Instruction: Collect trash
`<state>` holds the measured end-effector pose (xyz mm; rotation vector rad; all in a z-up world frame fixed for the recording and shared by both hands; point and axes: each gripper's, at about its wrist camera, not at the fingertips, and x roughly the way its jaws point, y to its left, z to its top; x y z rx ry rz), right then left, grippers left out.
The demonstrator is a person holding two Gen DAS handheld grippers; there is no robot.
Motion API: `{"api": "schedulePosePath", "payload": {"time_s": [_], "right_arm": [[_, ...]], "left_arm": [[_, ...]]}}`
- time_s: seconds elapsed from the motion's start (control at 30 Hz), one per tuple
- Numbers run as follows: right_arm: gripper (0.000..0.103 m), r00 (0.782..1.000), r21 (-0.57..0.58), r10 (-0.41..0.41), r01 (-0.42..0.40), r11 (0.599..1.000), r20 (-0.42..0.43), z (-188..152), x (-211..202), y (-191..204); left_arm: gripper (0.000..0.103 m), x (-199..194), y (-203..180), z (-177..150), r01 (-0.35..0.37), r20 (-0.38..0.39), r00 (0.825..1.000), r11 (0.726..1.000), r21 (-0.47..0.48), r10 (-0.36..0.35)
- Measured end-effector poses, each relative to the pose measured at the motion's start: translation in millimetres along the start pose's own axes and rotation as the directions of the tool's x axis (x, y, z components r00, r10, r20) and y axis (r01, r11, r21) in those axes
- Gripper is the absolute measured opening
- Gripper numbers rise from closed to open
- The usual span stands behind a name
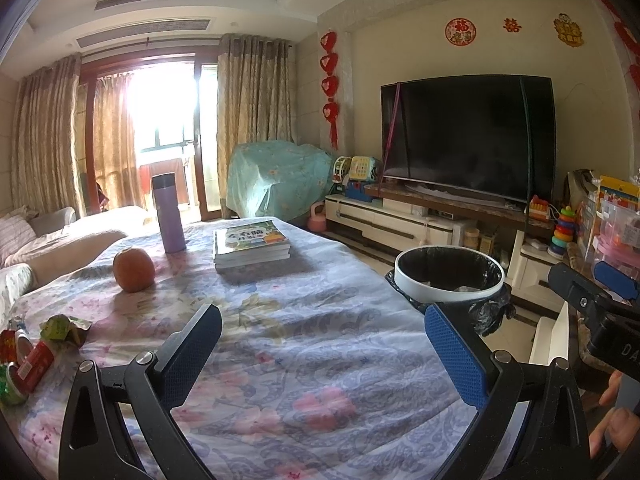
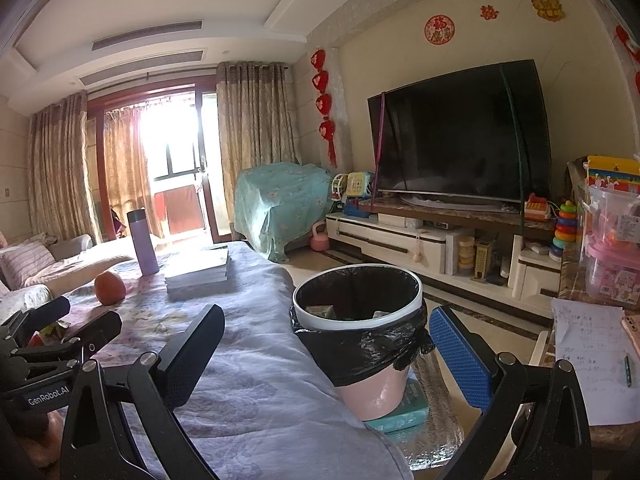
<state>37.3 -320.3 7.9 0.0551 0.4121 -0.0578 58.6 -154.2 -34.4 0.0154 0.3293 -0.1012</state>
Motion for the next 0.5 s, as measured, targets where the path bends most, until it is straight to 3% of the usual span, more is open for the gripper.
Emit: {"api": "schedulePosePath", "payload": {"time_s": [0.5], "right_arm": [[0.103, 0.999, 0.017, 0.024, -0.023, 1.000, -0.043, 0.4, 12.6, -1.8]], "left_arm": [[0.102, 6.4, 5.5, 2.7, 0.004, -0.032, 0.999, 1.000, -0.018, -0.005]]}}
